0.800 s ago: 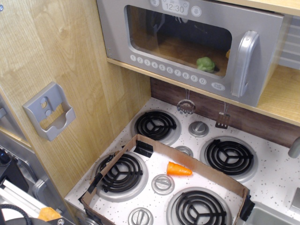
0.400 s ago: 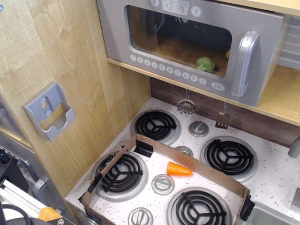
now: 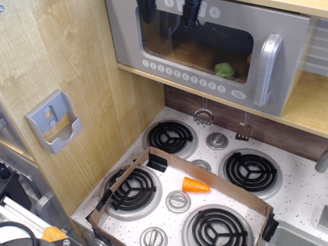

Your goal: Open microwave

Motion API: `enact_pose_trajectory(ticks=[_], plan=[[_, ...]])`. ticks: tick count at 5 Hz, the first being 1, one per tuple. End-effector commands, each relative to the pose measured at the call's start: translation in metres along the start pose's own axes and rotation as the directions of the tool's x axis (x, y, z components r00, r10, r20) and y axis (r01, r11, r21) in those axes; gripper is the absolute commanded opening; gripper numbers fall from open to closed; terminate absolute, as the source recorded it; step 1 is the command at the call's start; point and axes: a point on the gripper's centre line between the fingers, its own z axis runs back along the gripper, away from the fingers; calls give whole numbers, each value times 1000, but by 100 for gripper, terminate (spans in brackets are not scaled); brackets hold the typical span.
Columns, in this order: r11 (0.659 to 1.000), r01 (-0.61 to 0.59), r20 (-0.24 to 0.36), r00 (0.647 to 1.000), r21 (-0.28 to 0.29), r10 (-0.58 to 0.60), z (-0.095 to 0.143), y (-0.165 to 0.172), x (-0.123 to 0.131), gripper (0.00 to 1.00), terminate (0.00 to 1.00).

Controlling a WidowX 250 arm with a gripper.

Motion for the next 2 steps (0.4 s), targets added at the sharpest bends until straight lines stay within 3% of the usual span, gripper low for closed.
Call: enact_pose_trajectory(ticks=[1, 2], plan=[[1000, 3, 131, 991, -31, 1, 0, -27, -35, 100, 0], [999, 30, 181, 983, -41, -22, -8, -45, -47, 100, 0]])
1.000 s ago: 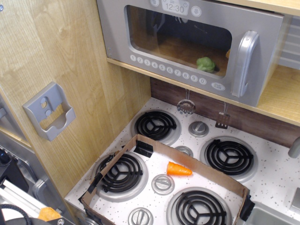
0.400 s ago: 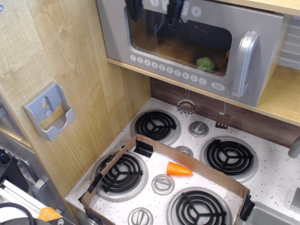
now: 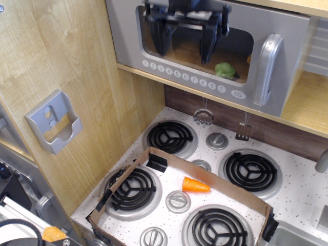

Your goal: Open microwave

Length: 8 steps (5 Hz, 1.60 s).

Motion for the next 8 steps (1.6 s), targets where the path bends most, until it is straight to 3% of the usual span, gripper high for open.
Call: enact_pose_trajectory(ticks=[1, 3, 6, 8], plan=[[997, 72, 122, 990, -22, -69, 7, -34, -7, 100, 0], [984, 148, 217, 968, -94, -125, -7, -73, 10, 100, 0], [980, 160, 231, 964, -116, -130, -18, -97, 41, 100, 0], [981, 165, 237, 962, -105, -136, -15, -93, 54, 100, 0]])
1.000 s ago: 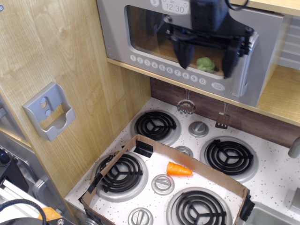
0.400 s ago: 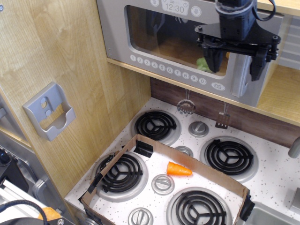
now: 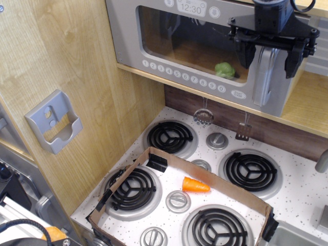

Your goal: Open microwave

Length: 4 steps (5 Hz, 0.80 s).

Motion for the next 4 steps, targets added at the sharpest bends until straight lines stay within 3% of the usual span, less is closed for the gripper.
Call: enact_pose_trajectory(ticks=[1, 3, 4], plan=[[999, -36, 53, 998, 23, 35, 14, 4, 1, 0, 0], [990, -131, 36, 991, 59, 129, 19, 12, -40, 0, 0], [975, -207, 32, 978, 77, 205, 28, 11, -64, 100, 0]])
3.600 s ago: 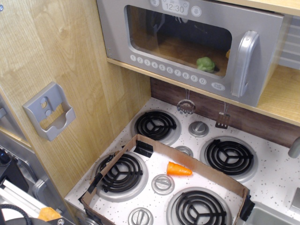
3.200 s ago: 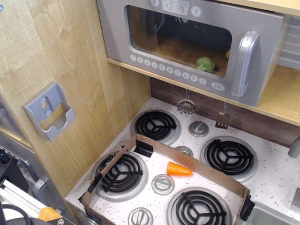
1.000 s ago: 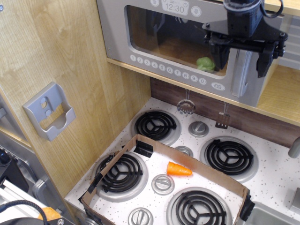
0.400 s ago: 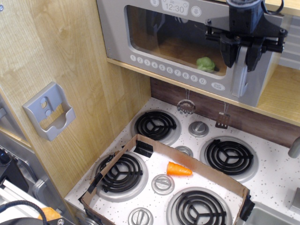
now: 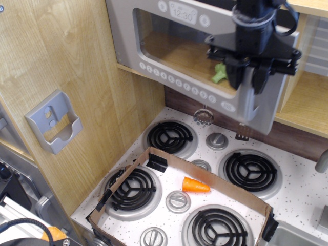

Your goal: Open microwave

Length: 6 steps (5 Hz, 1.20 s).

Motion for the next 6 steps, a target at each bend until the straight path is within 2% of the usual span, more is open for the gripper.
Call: enact_pose_trajectory(ticks=[1, 2, 3, 4, 5, 6], plan=[[986, -157, 60, 986, 63, 153, 30, -6, -38, 100, 0], [961, -261, 113, 962, 90, 250, 30, -24, -57, 100, 0], [940, -339, 112, 936, 29, 333, 21, -52, -60, 100, 0], [940, -339, 49, 939, -36, 341, 28, -80, -38, 100, 0], [917, -393, -19, 920, -62, 393, 31, -110, -8, 100, 0], [930, -359, -16, 933, -82, 359, 35, -121, 19, 100, 0]])
